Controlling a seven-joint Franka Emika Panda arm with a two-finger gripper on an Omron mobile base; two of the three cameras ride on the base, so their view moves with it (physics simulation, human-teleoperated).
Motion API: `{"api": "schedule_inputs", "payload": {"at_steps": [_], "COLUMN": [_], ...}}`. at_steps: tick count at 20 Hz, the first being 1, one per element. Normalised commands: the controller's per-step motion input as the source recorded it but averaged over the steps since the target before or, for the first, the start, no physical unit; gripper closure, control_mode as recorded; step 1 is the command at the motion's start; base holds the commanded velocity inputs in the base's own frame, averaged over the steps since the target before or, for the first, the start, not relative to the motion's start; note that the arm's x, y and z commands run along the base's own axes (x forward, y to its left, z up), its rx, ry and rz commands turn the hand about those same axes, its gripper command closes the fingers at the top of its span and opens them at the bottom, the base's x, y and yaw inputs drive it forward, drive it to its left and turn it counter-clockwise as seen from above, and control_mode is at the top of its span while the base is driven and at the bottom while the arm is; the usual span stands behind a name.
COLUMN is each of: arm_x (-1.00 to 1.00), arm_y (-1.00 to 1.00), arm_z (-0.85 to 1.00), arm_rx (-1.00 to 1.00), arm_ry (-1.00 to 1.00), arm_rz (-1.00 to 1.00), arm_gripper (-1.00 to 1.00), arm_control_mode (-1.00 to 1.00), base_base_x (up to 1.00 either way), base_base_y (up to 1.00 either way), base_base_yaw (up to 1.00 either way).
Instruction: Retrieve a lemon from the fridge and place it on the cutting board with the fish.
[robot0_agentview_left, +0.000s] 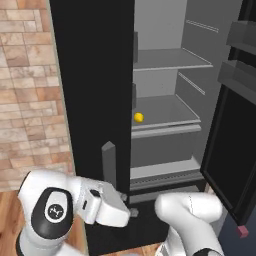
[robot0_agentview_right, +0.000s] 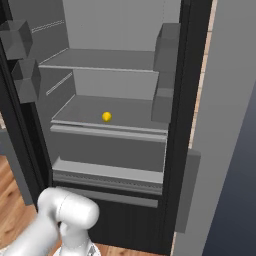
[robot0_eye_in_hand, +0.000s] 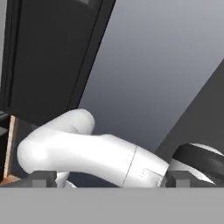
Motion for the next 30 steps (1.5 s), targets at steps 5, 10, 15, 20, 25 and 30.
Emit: {"api": "schedule_inputs", "payload": {"at_steps": [5,10,15,20,25,30], "arm_x": [-0.57,0.04,0.31,0.59,0.83,1.00], "arm_y": [-0.48,-0.54,-0.63,-0.84,-0.99,-0.61], "arm_z": [0.70,0.63,0.12,-0.07,-0.26,-0.25], "arm_rx": [0.16,0.21,0.25,0.42,0.64,0.55], "arm_ry": [0.00,0.11,0.10,0.01,0.01,0.11], "arm_rz": [0.21,0.25,0.20,0.08,0.02,0.07], "arm_gripper": [-1.00,-1.00,-1.00,-1.00,-1.00,-1.00], "arm_control_mode": [-1.00,-1.00,-1.00,-1.00,-1.00,-1.00], "base_base_x": [0.00,0.00,0.00,0.00,0.00,0.00], "base_base_y": [0.00,0.00,0.00,0.00,0.00,0.00], "base_base_yaw": [0.00,0.00,0.00,0.00,0.00,0.00]}}
